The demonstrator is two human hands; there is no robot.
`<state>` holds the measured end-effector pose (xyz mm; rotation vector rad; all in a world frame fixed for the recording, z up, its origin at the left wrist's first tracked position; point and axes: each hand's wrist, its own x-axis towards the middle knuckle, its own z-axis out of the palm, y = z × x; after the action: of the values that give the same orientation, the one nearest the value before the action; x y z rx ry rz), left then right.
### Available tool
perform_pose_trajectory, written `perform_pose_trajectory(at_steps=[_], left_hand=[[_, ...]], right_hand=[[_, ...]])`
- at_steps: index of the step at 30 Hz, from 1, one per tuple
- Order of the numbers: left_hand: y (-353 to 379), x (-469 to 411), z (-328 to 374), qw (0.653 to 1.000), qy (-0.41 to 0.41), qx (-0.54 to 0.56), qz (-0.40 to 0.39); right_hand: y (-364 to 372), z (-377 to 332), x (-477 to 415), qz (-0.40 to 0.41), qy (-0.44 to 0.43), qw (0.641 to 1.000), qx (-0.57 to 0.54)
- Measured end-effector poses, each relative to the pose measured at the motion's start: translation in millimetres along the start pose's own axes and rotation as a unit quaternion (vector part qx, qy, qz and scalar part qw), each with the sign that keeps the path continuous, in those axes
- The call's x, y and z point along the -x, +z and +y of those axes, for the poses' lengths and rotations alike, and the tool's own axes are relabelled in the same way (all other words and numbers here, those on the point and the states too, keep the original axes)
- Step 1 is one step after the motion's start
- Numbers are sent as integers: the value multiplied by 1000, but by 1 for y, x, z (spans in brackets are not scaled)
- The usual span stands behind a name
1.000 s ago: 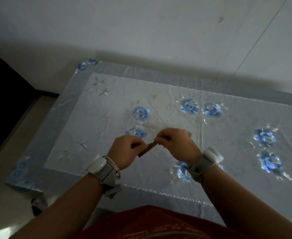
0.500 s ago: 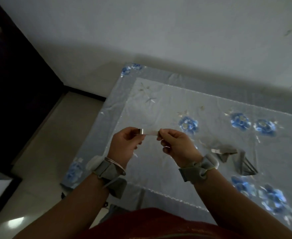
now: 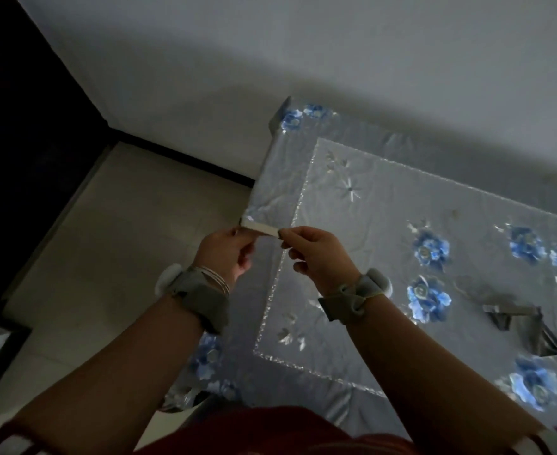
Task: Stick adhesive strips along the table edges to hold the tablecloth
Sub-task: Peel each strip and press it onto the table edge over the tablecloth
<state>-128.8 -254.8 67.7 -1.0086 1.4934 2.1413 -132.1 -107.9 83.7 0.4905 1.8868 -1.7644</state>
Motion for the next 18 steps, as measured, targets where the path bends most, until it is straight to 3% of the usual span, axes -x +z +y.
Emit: perform_pose_trajectory(at_steps=[2, 4, 9, 13, 18], left_hand=[[-9, -13, 8, 992, -85, 94, 4], [-12, -18, 11, 988, -104, 115, -8], [-29, -52, 13, 999, 11, -37, 22], [-32, -66, 12, 979, 111, -159, 69], [-29, -90, 16, 968, 105, -197, 115]], right_hand=[[17, 0, -15, 2, 4, 1000, 21], [23, 1, -24, 7, 15, 1000, 17], [41, 3, -51, 8, 49, 998, 36], [50, 3, -66, 20, 60, 995, 82], [55, -4, -81, 58, 43, 992, 99]])
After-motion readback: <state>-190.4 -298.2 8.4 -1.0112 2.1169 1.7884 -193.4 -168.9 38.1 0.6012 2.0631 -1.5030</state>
